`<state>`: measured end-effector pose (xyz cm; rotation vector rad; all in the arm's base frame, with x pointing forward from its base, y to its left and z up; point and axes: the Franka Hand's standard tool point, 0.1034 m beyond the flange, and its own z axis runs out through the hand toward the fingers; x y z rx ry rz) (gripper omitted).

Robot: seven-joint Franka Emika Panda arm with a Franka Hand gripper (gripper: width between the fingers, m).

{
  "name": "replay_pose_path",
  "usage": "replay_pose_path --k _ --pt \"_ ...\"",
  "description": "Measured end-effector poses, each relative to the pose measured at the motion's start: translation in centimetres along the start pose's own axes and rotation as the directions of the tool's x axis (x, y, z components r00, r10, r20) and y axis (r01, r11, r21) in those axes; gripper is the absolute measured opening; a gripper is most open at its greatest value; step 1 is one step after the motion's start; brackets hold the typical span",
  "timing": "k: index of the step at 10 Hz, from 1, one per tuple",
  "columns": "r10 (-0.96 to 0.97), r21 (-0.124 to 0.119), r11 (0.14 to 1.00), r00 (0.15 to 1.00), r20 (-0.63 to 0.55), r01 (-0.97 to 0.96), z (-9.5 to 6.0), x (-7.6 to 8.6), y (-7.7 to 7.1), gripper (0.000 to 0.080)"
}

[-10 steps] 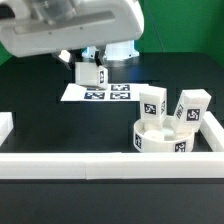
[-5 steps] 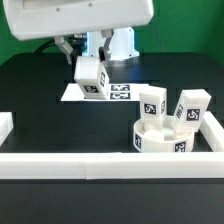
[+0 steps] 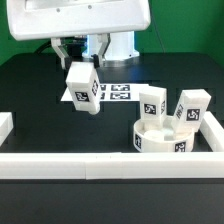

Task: Assemble stool

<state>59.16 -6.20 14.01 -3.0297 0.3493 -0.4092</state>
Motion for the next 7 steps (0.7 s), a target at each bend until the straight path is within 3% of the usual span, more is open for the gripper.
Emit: replay_pose_path --k 3,6,7 --pt "0.022 0.010 1.000 0.980 -0.196 -0.021 -1.3 0.1 -2.4 0.0335" --pt "0.021 0.012 1.000 0.983 -0.185 -0.019 -0.9 -0.5 -2.8 0.0335" --pt "0.043 0.031 0.999 0.983 -0.181 -0.038 -0.9 -0.9 -4.9 0.0335"
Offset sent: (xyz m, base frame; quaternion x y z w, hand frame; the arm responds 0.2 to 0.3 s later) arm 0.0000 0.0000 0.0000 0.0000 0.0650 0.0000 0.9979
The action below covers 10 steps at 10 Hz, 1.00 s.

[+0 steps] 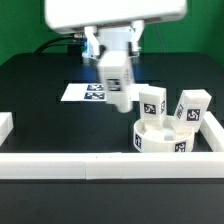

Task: Assemble stool

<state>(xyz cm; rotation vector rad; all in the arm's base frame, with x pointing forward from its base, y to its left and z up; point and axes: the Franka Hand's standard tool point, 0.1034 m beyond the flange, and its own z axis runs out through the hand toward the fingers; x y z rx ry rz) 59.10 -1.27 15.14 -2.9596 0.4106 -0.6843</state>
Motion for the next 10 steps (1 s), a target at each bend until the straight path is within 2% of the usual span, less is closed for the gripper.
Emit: replay_pose_path --k 1,2,5,7,10 --pt "-0.018 0.021 1.000 1.000 0.001 0.018 -0.1 -0.4 -2.7 0.0335" --pt "-0.035 0.027 0.999 0.999 -0.012 0.036 0.0 -0.5 -3.7 0.0335" --pt "-0.038 0.018 0.999 0.997 -0.062 0.039 0.1 -0.2 -3.3 0.0335" --pt "-0.063 0.004 0.998 0.976 -0.208 0.066 0.0 0.0 -3.8 0.0335" --pt "-0.124 -0.005 0.992 0.976 -0.182 0.125 1.5 -1.7 -4.6 0.0335"
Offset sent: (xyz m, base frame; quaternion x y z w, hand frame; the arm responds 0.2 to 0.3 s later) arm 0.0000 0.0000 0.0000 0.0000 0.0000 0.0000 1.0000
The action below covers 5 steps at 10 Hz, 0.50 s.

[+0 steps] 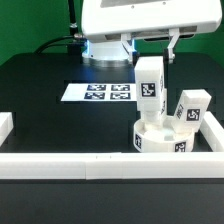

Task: Assemble stool

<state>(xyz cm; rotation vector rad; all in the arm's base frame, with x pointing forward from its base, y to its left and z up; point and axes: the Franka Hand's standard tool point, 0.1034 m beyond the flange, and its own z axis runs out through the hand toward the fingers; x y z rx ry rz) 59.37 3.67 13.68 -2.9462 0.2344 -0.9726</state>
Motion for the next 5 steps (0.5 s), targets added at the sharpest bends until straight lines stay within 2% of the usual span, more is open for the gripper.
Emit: replay_pose_path --k 1,4,5 --pt "-0.044 0.005 0.999 0.999 0.012 0.044 0.35 -0.72 -0.86 0.0335" --pt "-0.045 0.005 0.999 0.999 0.015 0.045 0.41 -0.83 -0.88 0.0335" --pt "-0.043 0.007 0.999 0.999 0.022 0.043 0.67 -1.53 -1.56 0.0335"
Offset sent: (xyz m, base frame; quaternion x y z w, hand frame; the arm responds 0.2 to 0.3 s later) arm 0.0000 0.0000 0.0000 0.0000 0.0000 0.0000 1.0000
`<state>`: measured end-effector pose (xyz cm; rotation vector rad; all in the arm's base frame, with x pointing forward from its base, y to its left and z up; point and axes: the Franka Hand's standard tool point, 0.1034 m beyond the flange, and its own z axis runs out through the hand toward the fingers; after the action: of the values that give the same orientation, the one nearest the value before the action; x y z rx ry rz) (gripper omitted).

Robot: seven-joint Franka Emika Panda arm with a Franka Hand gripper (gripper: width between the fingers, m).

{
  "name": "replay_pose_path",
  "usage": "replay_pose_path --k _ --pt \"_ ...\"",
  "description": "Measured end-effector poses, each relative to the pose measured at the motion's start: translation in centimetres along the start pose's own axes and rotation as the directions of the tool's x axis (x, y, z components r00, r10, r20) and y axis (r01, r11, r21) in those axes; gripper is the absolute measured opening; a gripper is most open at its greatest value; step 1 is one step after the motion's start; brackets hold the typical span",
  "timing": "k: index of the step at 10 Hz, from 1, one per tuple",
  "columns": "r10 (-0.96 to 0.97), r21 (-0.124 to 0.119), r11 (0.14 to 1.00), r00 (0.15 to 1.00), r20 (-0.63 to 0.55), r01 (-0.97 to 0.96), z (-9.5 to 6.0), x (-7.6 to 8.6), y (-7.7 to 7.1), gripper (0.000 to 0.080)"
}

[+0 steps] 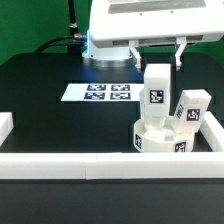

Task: Assemble stool

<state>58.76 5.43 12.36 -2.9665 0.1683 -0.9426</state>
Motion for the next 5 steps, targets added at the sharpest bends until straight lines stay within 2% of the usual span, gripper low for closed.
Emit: replay_pose_path --k 5 --pt "-0.034 -0.011 0.999 0.999 0.017 0.035 0.5 -0.1 1.1 0.0335"
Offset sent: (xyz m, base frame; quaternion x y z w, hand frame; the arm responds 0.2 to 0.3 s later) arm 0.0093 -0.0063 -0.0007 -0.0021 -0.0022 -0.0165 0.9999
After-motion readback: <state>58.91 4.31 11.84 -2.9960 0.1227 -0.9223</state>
